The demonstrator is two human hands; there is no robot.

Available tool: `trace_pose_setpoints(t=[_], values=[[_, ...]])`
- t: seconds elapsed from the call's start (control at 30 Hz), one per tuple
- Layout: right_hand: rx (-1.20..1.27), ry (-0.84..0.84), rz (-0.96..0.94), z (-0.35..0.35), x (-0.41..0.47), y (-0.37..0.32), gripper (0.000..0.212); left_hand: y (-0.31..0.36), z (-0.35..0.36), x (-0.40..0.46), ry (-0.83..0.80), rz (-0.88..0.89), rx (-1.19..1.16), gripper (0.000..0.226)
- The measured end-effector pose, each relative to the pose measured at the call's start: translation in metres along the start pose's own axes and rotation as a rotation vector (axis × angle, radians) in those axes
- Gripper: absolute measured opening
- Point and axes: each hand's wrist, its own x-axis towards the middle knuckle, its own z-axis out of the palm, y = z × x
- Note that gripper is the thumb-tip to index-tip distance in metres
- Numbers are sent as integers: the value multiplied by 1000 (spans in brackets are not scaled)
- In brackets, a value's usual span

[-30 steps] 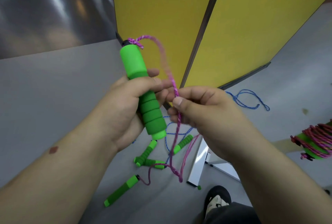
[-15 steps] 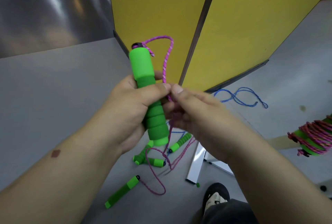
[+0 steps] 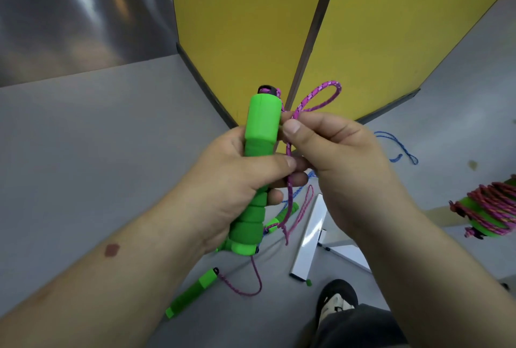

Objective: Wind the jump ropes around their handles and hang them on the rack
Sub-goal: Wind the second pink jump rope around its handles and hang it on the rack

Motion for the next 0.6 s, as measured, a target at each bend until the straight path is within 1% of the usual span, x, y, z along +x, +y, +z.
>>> trace_pose_setpoints(t=[0.07, 0.17, 0.23, 0.3, 0.33, 0.4, 0.47, 0.5, 0.6], values=[[40, -28, 60, 0, 0, 2, 21, 2, 1, 1, 15, 14, -113, 31], [47, -179, 254, 1, -1, 7, 27, 9, -6, 5, 107, 35, -266, 28], [-66, -333, 363, -2, -3, 7, 30, 15, -13, 8, 166, 55, -317, 23], [-159, -419, 350, -5, -6, 6, 23, 18, -21, 11, 240, 75, -325, 19], [-166, -409, 318, -5, -6, 5, 20, 19, -23, 12, 273, 85, -312, 17], [-131, -324, 241, -4, -6, 4, 19, 16, -25, 12, 297, 91, -274, 12], [-64, -227, 141, -3, -4, 5, 18, 11, -19, 10, 241, 71, -256, 11], [-54, -186, 85, -3, -2, 5, 17, 8, -15, 8, 201, 57, -246, 15], [-82, -61, -23, -3, -1, 3, 15, -2, -5, 5, 110, 61, -85, 25]])
